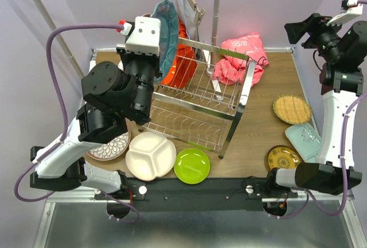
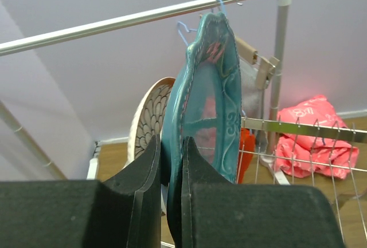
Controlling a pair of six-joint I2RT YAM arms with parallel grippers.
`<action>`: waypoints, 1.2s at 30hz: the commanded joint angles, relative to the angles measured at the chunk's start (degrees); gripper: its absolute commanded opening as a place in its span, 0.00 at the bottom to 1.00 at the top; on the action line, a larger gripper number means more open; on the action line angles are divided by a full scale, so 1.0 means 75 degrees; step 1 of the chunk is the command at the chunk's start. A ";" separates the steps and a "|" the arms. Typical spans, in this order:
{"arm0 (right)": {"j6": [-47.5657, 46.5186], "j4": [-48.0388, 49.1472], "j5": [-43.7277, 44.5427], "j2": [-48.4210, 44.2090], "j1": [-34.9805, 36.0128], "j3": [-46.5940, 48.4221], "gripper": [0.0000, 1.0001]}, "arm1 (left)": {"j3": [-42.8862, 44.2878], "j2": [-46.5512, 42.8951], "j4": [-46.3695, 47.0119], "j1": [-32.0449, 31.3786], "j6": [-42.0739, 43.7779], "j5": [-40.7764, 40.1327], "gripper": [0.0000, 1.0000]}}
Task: Load the plates into the dish rack
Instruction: Insert the plate into the dish rack
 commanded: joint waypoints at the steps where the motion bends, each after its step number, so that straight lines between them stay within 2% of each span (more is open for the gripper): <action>1: -0.0044 -0.0068 0.0105 0.0026 -0.0041 -0.0131 0.89 | -0.0079 -0.0160 0.1421 -0.0068 0.0469 -0.0547 0.00; 6: -0.0056 -0.0068 0.0093 -0.0044 -0.0041 -0.0189 0.89 | -0.0220 -0.0172 0.1211 0.0014 0.0177 -0.0056 0.00; 9: -0.0044 -0.0068 0.0081 -0.0079 -0.0041 -0.0236 0.89 | -0.0115 -0.0079 0.0684 0.0260 -0.0269 0.0343 0.00; 27: -0.0044 -0.0068 0.0105 -0.0185 -0.0041 -0.0400 0.89 | -0.0384 0.0074 0.0132 0.1549 -0.0960 0.2031 0.00; 36: -0.0021 -0.0068 0.0081 -0.0197 -0.0041 -0.0459 0.89 | -0.0782 0.0051 0.0062 0.1713 -0.0985 0.2137 0.00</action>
